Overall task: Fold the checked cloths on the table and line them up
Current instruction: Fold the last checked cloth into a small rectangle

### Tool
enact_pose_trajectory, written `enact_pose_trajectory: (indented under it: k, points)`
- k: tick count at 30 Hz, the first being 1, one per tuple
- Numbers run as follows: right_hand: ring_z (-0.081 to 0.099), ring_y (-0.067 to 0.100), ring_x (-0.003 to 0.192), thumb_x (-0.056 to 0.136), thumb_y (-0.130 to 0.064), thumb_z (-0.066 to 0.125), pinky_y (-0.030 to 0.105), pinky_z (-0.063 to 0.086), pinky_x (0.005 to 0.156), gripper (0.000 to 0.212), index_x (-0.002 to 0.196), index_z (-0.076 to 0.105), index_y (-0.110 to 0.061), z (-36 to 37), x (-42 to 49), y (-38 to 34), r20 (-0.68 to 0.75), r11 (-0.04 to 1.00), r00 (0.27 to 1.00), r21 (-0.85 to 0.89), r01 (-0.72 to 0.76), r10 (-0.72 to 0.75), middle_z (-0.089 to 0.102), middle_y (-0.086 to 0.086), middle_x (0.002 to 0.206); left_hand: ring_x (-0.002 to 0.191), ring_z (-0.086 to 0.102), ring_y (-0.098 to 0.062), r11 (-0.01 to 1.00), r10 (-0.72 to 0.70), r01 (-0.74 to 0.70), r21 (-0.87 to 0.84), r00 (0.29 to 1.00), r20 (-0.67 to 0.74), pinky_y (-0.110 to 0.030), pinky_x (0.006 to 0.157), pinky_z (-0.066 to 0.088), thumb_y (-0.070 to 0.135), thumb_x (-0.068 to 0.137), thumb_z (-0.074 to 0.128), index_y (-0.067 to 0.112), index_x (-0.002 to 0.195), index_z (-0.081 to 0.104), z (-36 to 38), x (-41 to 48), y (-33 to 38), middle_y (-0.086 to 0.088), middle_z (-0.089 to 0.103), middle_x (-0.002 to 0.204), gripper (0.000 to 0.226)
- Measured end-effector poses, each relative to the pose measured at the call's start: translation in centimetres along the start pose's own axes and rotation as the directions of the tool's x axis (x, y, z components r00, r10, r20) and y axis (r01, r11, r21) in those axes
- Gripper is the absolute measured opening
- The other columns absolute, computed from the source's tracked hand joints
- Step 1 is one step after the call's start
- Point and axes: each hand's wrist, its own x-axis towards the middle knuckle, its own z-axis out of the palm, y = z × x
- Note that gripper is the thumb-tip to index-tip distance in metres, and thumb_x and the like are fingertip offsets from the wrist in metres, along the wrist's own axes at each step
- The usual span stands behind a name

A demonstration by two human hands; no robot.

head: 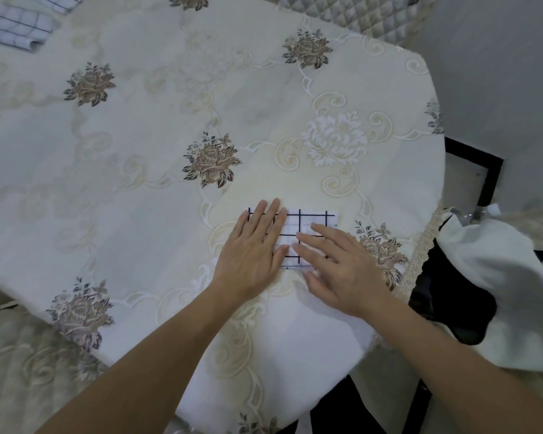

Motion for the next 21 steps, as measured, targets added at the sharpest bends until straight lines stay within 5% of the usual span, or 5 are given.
enact_pose_trajectory:
  k: [2, 9, 14, 21]
  points:
    - [0.045, 0.027, 0.139, 0.098, -0.029, 0.056, 0.046, 0.04, 0.111, 0.04, 0.132, 0.063, -0.009, 0.6, 2.3, -1.9, -0.031, 0.997, 0.996, 0.023, -0.077, 0.078, 0.057, 0.006, 0.142, 0.154, -0.001, -0.02, 1.0, 0.003, -0.003, -0.019, 1.0, -0.01, -0.044, 0.124, 0.013, 0.043, 0.105, 0.012, 0.015, 0.159, 0.009, 0.0, 0.0, 0.1, -0.003, 0.003, 0.167, 0.061]
    - [0.008, 0.018, 0.154, 0.101, -0.059, 0.024, 0.043, 0.009, 0.125, 0.075, 0.157, 0.022, -0.01, 4.6, 5.3, -3.7, 0.23, 0.922, 0.895, -0.163, -0.352, 0.382, 0.02, 0.005, 0.165, 0.154, -0.004, -0.021, 1.0, -0.011, 0.011, -0.006, 1.0, 0.015, -0.046, 0.123, 0.014, 0.039, 0.103, 0.031, 0.013, 0.159, 0.009, 0.4, 0.0, 0.1, -0.004, 0.003, 0.167, 0.066]
    - [0.005, 0.017, 0.154, 0.099, -0.064, 0.015, 0.045, 0.01, 0.124, 0.08, 0.158, 0.017, -0.01, 3.6, 2.8, -1.4, 0.256, 0.874, 0.852, -0.306, -0.378, 0.458, 0.012, 0.004, 0.167, 0.154, 0.001, -0.023, 0.999, -0.037, 0.037, -0.009, 0.999, 0.011, -0.046, 0.124, 0.014, 0.053, 0.102, 0.019, 0.024, 0.159, 0.012, 0.2, -0.1, -0.5, -0.003, 0.005, 0.167, 0.065]
    - [0.002, 0.018, 0.154, 0.1, -0.062, 0.024, 0.049, 0.012, 0.123, 0.08, 0.159, 0.01, -0.01, 2.3, 0.5, -0.1, 0.217, 0.819, 0.823, -0.392, -0.419, 0.524, 0.003, 0.003, 0.168, 0.154, -0.004, -0.021, 0.993, -0.113, 0.112, 0.025, 0.993, 0.035, -0.052, 0.123, 0.008, 0.063, 0.097, 0.028, 0.028, 0.159, 0.015, -1.0, -0.8, -1.6, -0.005, 0.0, 0.167, 0.072]
